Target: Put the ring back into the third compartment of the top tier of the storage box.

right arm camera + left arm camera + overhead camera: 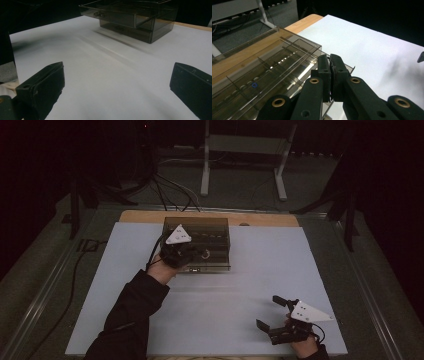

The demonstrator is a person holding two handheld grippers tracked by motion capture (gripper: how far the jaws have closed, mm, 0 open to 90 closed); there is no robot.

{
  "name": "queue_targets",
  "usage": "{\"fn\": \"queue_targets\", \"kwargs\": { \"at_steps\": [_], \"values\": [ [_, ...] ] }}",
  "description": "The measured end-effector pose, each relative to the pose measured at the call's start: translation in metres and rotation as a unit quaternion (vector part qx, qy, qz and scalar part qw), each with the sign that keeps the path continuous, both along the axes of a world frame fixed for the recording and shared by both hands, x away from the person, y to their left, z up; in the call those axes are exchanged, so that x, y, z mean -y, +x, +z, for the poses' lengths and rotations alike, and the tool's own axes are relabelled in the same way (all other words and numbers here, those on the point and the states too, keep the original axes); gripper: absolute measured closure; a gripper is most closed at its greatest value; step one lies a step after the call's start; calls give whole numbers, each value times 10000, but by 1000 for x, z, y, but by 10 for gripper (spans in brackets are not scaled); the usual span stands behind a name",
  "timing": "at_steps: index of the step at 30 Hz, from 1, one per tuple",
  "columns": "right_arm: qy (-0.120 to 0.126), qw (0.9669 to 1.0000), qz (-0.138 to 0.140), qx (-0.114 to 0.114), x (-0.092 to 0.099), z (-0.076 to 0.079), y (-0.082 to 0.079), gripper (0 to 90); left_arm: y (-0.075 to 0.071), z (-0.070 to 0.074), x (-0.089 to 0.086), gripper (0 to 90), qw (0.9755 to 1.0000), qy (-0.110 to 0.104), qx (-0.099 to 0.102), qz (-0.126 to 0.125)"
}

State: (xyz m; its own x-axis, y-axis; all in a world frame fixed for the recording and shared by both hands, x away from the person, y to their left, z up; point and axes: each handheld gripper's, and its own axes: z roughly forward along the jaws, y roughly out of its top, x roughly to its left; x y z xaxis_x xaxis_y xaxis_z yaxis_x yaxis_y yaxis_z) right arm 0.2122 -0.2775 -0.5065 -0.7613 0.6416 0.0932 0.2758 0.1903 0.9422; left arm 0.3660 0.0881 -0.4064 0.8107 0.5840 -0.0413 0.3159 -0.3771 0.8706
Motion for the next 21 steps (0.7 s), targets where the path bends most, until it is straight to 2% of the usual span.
{"fn": "queue_targets", "kwargs": {
  "at_steps": [7, 21],
  "values": [
    [-9, 10000, -6, 2, 0, 0, -1, 0, 2, 2, 11, 895, 9999, 30, 55, -81],
    [-20, 10000, -13, -8, 0, 0, 0, 0, 8, 4, 30, 894, 9997, 43, 38, -220]
  ]
}}
